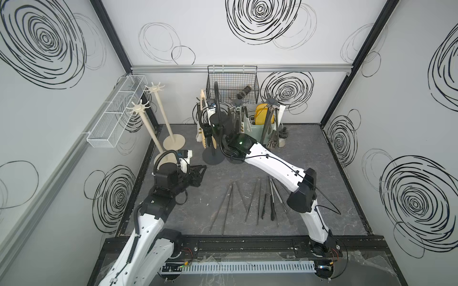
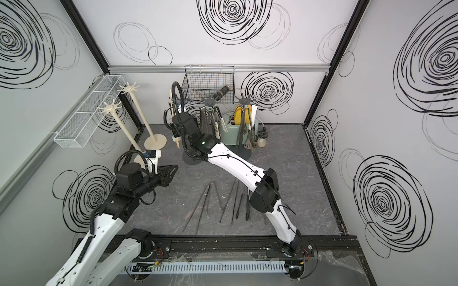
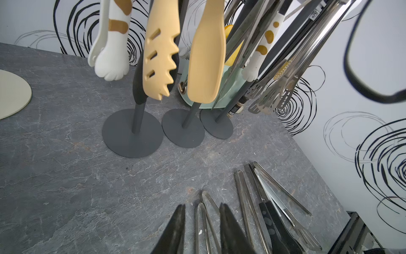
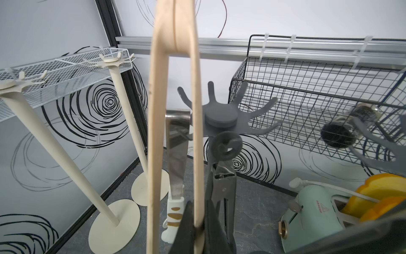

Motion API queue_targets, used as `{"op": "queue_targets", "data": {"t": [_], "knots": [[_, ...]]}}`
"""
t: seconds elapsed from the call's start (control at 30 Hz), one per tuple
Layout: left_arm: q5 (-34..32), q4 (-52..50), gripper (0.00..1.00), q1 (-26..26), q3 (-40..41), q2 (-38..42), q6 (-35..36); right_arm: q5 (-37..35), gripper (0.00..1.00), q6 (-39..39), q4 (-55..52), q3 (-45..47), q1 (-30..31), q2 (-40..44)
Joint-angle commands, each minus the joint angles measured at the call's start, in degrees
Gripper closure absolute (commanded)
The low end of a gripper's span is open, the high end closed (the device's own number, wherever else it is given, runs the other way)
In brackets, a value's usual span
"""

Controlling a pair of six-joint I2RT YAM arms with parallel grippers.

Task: Hang food tongs on kitchen utensil racks
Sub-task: Hang the food tongs on the rack.

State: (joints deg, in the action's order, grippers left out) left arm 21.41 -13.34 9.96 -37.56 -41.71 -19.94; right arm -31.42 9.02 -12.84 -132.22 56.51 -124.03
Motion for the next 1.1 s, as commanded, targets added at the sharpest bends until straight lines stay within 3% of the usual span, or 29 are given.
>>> {"op": "queue_targets", "data": {"t": [0.0, 1.07], "knots": [[1.3, 3.1, 0.69, -0.5, 0.8, -0.1, 0.3, -2.3, 1.0, 0.8, 0.5, -2.9, 0.1, -1.2], [4.2, 4.0, 0.72, 0.1, 1.3, 1.5, -0.2, -10.8, 1.0, 2.8, -4.4, -5.5, 1.5, -6.8]]}}
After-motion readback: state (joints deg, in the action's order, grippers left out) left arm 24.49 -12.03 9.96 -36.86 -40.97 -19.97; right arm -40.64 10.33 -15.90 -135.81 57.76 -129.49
